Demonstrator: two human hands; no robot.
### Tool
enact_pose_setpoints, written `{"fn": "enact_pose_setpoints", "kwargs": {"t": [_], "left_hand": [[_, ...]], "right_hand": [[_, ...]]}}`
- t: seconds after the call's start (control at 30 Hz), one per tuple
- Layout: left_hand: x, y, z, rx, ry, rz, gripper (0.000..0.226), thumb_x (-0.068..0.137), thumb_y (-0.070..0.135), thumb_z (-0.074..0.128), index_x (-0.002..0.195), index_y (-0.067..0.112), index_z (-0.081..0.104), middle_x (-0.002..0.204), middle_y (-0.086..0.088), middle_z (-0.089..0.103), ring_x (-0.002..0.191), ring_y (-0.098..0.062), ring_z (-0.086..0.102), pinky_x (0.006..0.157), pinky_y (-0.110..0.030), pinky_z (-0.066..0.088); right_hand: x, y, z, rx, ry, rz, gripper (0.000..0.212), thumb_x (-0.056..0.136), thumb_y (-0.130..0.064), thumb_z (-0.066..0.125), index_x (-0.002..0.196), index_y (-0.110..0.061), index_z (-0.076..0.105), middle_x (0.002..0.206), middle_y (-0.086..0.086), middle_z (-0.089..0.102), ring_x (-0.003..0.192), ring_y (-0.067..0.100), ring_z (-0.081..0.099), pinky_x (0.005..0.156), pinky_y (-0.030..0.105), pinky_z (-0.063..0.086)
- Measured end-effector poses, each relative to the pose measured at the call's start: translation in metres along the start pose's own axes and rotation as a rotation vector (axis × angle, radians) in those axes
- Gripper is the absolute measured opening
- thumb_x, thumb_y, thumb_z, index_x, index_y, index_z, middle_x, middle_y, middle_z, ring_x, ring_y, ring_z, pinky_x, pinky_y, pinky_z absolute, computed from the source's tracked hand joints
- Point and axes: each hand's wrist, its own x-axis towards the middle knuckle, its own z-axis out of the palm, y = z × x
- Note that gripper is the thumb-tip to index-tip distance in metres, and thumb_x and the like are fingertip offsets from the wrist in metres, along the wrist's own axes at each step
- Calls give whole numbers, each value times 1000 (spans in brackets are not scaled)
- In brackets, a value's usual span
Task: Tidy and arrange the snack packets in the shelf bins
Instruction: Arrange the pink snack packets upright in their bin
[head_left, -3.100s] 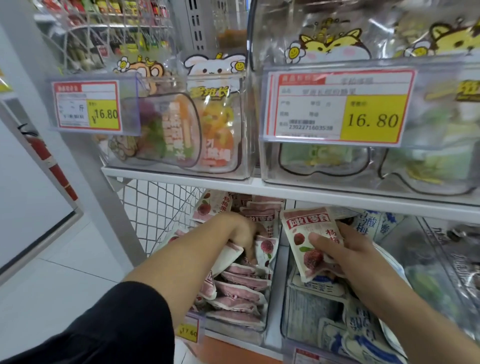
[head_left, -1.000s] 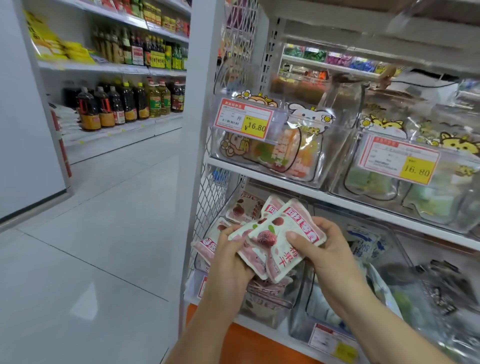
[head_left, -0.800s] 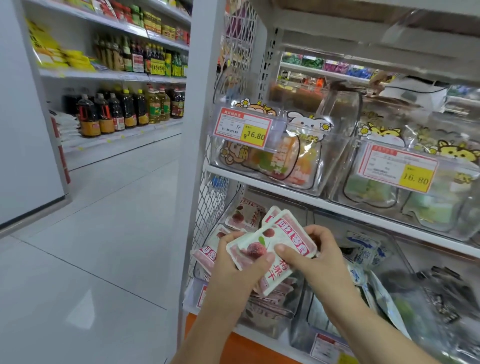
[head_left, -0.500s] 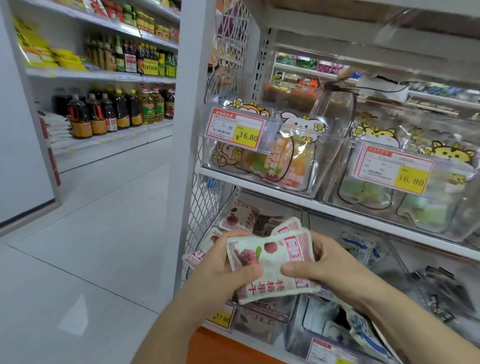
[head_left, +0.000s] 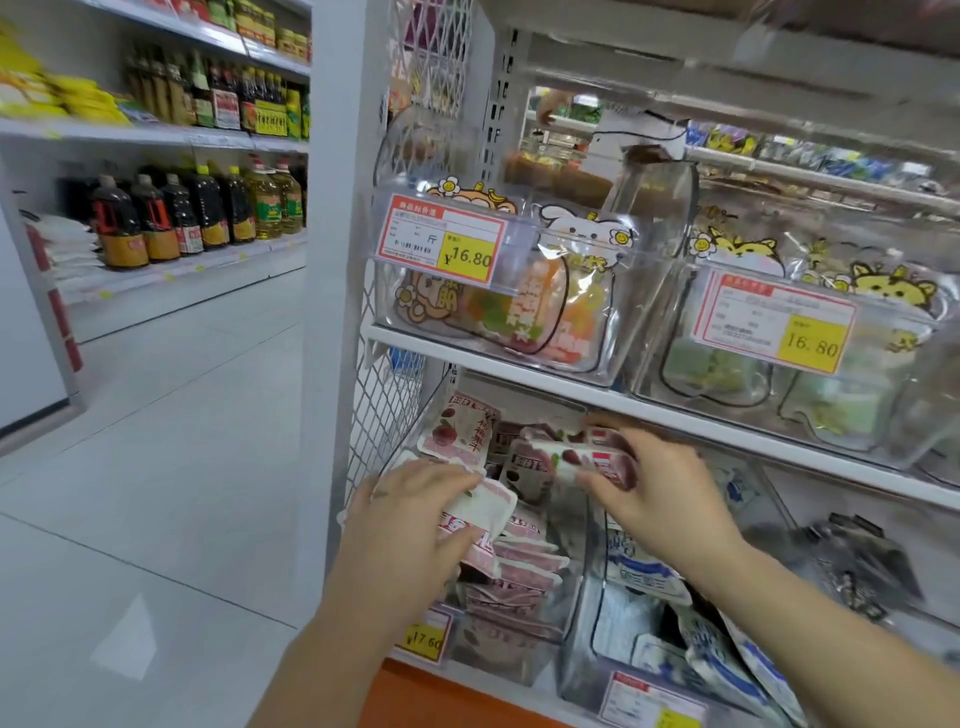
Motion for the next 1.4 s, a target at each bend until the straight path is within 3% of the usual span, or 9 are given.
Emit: {"fn": "enact_pose_setpoints", "kwargs": {"t": [0.1, 0.3, 0.5, 0.63, 0.8, 0.93, 1.1, 1.27, 1.4], "left_hand": [[3, 1, 11, 153, -161, -8, 51, 88, 59, 46, 137, 50, 34, 149, 30, 22, 144, -5, 6, 114, -50, -8], [7, -6, 11, 218, -166, -49, 58, 81, 69, 35, 134, 48, 42, 147, 28, 31, 144, -10, 14, 112, -55, -10], [7, -11, 8, 284, -196, -46, 60, 84, 73, 24, 139, 49, 32, 148, 31, 24, 144, -4, 6, 112, -50, -14], [8, -19, 10, 276, -171, -23, 87, 62, 77, -2, 138, 51, 32, 145, 34, 27, 143, -2, 8, 111, -45, -15], [7, -21, 13, 247, -143, -14, 85, 63, 76, 1, 135, 50, 38, 142, 33, 34, 142, -3, 14, 111, -45, -15], [7, -21, 13, 208, -136, -26, 83, 64, 78, 6, 130, 48, 47, 138, 31, 40, 141, -5, 22, 115, -48, -7], [8, -20, 13, 198, -114, -7, 83, 63, 77, 7, 129, 48, 48, 137, 32, 41, 140, -3, 22, 115, -48, -4], [7, -23, 19, 219, -47, 21, 50, 75, 68, 37, 103, 41, 69, 109, 23, 66, 112, -15, 61, 98, -61, 35], [7, -21, 21, 199, -53, -6, 55, 75, 70, 34, 107, 41, 67, 113, 24, 64, 118, -14, 56, 104, -59, 26]], "right_hand": [[33, 5, 19, -237, -159, -61, 40, 88, -36, 58, 125, -28, 47, 101, -3, 62, 90, 19, 59, 67, 24, 38], [86, 5, 66, -428, -450, -115, 20, 83, -14, 55, 93, -25, 41, 82, -3, 52, 77, 19, 54, 51, 24, 34], [107, 19, 113, -543, -532, -167, 19, 82, -17, 63, 100, -20, 56, 100, 1, 61, 90, 23, 60, 69, 29, 44], [117, 26, 121, -498, -557, -127, 39, 72, -27, 80, 104, -16, 60, 102, 2, 62, 93, 23, 61, 78, 30, 48], [129, 27, 124, -471, -751, -98, 67, 63, -34, 85, 120, -10, 58, 117, 7, 63, 105, 26, 59, 90, 35, 50], [136, 31, 116, -328, -957, -72, 98, 64, -40, 83, 143, -9, 36, 145, 11, 42, 130, 31, 43, 107, 38, 38], [135, 32, 108, -477, -768, -175, 67, 69, -45, 79, 120, -9, 56, 115, 5, 63, 101, 22, 58, 77, 27, 44], [123, 46, 91, -280, -540, -166, 27, 86, -26, 67, 105, -11, 55, 101, 2, 56, 88, 17, 50, 62, 24, 30], [124, 44, 97, -305, -526, -106, 8, 90, -20, 58, 93, -13, 58, 82, -2, 49, 86, 21, 56, 62, 24, 32]]}}
